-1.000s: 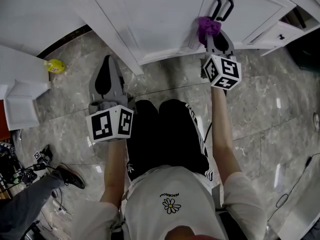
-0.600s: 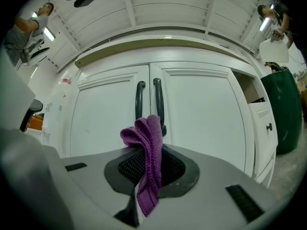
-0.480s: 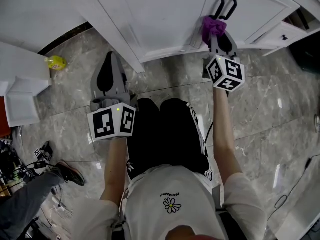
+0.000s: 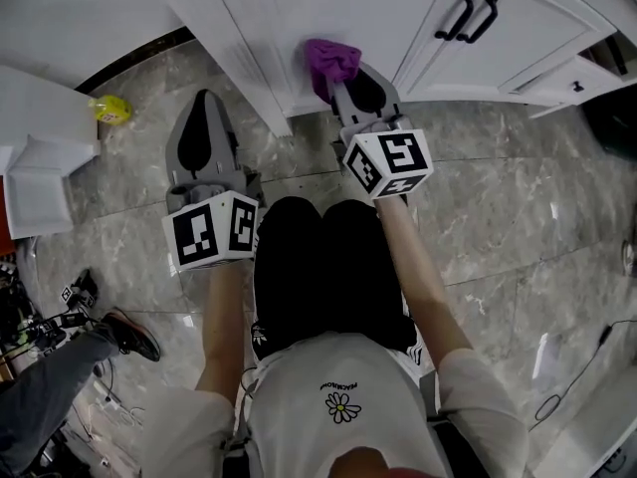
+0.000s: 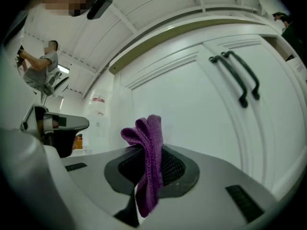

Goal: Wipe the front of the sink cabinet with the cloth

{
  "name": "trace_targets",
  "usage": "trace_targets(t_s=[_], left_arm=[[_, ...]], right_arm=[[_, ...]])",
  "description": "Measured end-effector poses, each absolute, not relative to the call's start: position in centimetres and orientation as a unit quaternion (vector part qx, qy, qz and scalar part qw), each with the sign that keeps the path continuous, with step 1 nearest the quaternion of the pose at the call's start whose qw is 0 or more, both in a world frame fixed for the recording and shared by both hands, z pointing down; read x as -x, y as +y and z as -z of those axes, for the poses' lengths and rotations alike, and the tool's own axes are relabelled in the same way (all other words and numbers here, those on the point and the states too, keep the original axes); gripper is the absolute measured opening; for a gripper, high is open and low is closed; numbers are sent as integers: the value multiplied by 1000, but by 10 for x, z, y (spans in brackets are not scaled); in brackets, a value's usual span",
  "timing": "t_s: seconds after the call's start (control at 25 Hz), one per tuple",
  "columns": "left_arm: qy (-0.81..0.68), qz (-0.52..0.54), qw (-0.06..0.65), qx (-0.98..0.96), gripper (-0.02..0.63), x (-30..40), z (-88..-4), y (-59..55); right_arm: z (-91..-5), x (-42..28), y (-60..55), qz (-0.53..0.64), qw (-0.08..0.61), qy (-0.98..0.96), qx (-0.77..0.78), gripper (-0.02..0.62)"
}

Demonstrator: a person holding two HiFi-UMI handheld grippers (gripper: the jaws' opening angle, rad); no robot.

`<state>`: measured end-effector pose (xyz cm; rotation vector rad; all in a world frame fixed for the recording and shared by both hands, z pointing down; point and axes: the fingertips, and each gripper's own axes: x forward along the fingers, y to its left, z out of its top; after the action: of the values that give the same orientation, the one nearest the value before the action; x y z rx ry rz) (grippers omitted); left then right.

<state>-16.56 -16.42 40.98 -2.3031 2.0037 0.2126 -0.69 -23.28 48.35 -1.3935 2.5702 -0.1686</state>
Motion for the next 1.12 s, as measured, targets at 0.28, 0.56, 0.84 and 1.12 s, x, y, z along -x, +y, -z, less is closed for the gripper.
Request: trace_targets(t_s=[0.28, 0.56, 0.84, 1.12], left_arm=[[670, -69, 25, 739, 5, 187, -422, -157], [660, -75, 24, 747, 5, 183, -417, -162], [657, -78, 17, 749, 5, 186, -419, -163], [652, -82, 14, 754, 5, 183, -419, -163]], right_arm=[[-514, 85, -230, 58, 66, 911, 403, 55], [-516, 98, -234, 47, 54, 914, 400, 55], [-519, 53, -246, 50, 62, 889, 451, 55], [-525, -23, -259, 51, 65, 856, 510, 55]])
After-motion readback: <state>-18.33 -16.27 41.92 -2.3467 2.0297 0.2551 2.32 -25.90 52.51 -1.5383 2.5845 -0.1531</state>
